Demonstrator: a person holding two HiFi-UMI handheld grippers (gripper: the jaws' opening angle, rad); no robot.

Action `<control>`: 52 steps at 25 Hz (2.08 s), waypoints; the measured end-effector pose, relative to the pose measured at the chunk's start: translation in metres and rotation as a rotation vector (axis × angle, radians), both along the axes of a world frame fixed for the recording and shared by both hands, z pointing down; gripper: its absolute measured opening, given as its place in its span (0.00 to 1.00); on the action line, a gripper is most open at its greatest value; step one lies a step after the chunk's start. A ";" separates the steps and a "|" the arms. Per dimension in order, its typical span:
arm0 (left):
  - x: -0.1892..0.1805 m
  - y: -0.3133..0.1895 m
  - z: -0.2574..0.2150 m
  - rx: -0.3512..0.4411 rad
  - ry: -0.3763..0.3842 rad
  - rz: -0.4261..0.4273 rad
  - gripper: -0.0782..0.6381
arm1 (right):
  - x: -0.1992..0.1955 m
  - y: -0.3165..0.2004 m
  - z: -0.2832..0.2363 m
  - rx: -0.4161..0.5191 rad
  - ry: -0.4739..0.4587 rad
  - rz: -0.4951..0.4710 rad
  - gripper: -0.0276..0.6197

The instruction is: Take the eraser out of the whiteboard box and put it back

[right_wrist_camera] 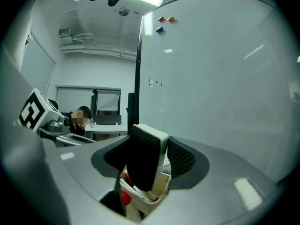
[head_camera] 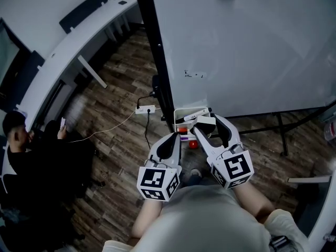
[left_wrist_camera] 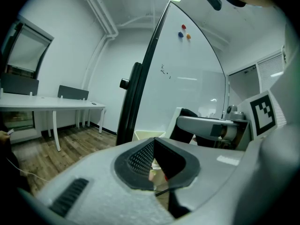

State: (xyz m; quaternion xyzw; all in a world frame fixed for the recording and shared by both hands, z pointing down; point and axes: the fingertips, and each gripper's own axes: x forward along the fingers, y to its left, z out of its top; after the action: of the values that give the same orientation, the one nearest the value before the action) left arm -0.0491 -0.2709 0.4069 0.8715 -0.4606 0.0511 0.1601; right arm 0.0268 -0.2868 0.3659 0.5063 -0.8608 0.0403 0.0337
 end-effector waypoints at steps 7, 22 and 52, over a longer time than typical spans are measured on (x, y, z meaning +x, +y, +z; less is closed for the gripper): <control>0.002 -0.004 0.000 -0.005 -0.001 -0.007 0.12 | 0.001 -0.004 0.015 -0.033 0.015 -0.006 0.43; 0.000 -0.006 -0.001 -0.007 0.007 -0.021 0.12 | -0.003 -0.006 0.045 -0.103 0.040 -0.016 0.43; 0.004 0.019 -0.005 0.007 0.002 0.009 0.12 | 0.003 0.012 0.037 -0.075 0.061 0.018 0.49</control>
State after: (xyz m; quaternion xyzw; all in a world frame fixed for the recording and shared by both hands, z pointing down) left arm -0.0454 -0.2523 0.4020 0.8742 -0.4566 0.0494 0.1574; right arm 0.0293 -0.2749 0.4032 0.5132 -0.8527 0.0576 0.0784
